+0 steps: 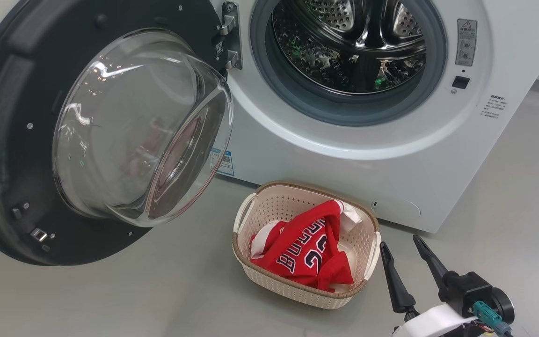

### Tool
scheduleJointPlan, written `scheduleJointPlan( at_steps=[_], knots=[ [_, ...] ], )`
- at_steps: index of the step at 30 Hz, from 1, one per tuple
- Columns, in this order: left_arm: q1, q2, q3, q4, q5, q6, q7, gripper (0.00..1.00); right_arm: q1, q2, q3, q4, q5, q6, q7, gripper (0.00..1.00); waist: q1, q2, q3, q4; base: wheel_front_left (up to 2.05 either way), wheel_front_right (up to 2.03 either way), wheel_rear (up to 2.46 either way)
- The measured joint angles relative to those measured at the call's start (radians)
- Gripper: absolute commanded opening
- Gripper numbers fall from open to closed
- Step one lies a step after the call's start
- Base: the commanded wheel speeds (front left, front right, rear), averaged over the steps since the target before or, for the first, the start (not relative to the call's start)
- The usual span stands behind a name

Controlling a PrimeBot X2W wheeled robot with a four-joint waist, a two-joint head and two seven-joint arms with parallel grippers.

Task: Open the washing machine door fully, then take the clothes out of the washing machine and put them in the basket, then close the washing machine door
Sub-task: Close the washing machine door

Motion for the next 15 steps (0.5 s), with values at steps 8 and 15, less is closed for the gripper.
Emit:
scheduleJointPlan(
  at_steps=[8,15],
  knots=[
    [-0.001,0.013,-0.054,0.081,-0.028,0.000,0.100,0.00,-0.004,-0.005,0.000,-0.001,0.000,0.001,0.000,1.00,0.0000,0.0000,0.013,-0.005,0.00,0.00,0.00],
    [-0.004,0.016,-0.072,0.112,-0.033,-0.017,0.140,0.00,-0.013,-0.006,-0.001,-0.001,0.000,0.001,0.000,1.00,0.0000,0.0000,0.017,-0.003,0.00,0.00,0.00]
  ],
)
